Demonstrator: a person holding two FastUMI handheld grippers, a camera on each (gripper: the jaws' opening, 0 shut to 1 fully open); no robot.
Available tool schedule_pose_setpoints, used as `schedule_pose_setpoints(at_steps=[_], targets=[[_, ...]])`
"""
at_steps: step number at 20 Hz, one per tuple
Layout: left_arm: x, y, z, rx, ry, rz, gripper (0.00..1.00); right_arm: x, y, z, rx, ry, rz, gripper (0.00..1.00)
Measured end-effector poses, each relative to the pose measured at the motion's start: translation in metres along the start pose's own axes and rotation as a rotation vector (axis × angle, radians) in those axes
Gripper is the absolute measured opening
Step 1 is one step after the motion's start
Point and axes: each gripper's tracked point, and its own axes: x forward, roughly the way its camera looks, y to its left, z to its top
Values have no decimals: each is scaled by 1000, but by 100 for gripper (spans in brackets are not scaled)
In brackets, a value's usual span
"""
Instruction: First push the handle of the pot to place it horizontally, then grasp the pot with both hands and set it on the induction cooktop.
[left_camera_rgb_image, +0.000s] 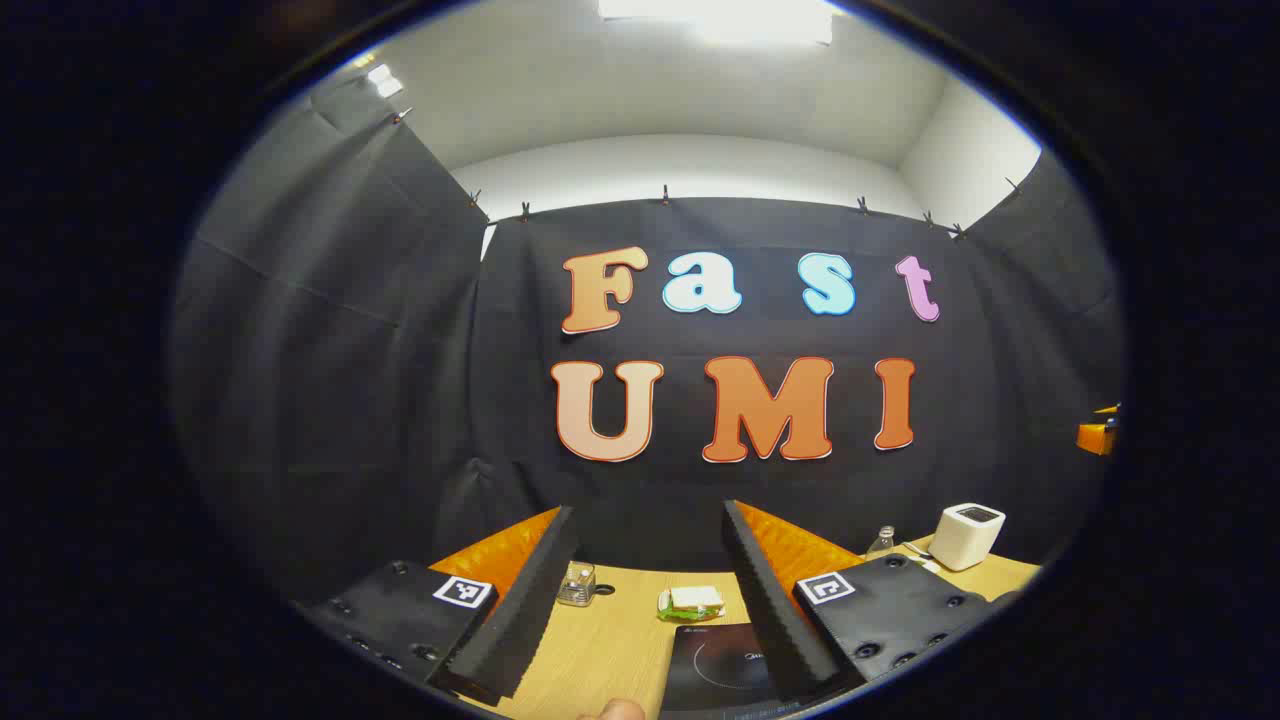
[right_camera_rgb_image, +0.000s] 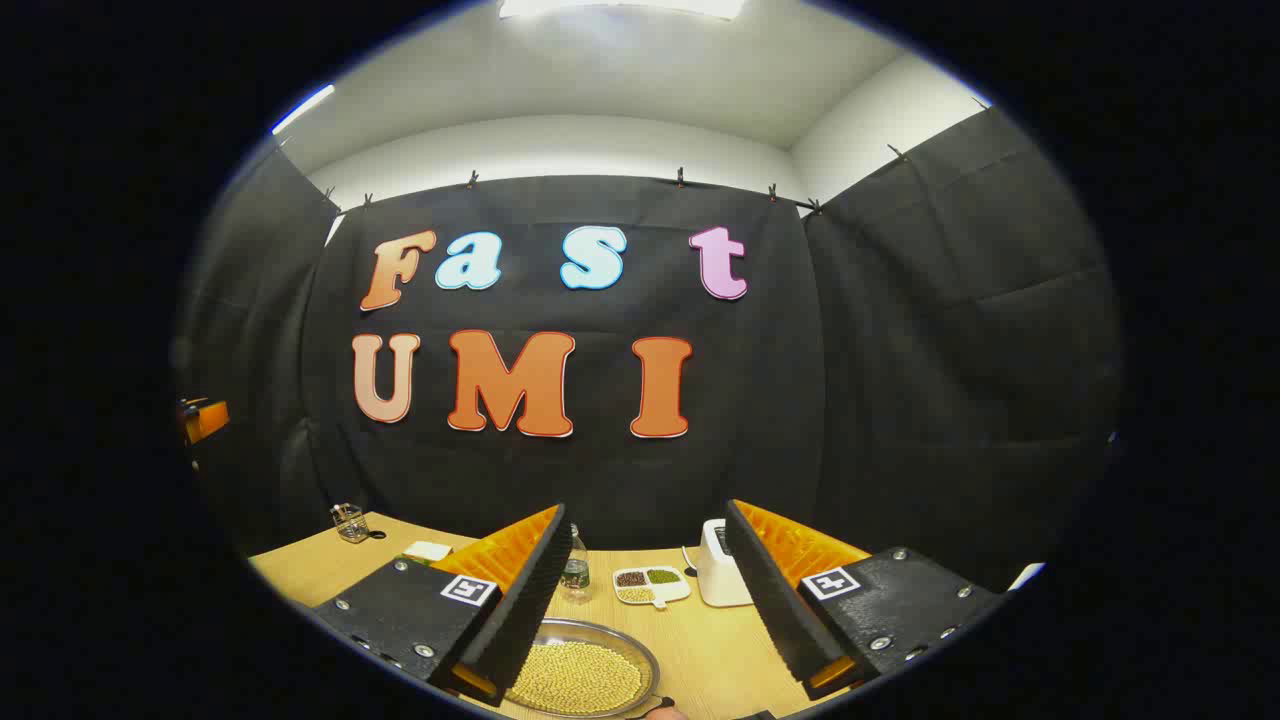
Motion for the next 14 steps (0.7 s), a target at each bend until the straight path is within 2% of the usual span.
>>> schedule_pose_setpoints(at_steps=[1,2,7,8,9,10,14], targets=[[0,1,0,0,-1,4,98,0,-2,0,2,2,-3,100],[1,2,1,0,-2,8,98,0,-3,0,5,5,-6,95],[0,3,1,-3,4,8,98,-3,-8,-1,1,10,-18,95],[0,3,1,-3,4,9,95,-2,-6,0,-1,9,-15,95],[1,4,2,-3,3,10,98,-3,-4,0,-2,9,-9,95],[0,4,3,-3,3,10,95,-4,-3,-1,-3,11,-5,95],[0,7,0,-1,15,17,98,-4,-3,-10,-16,35,-3,95]])
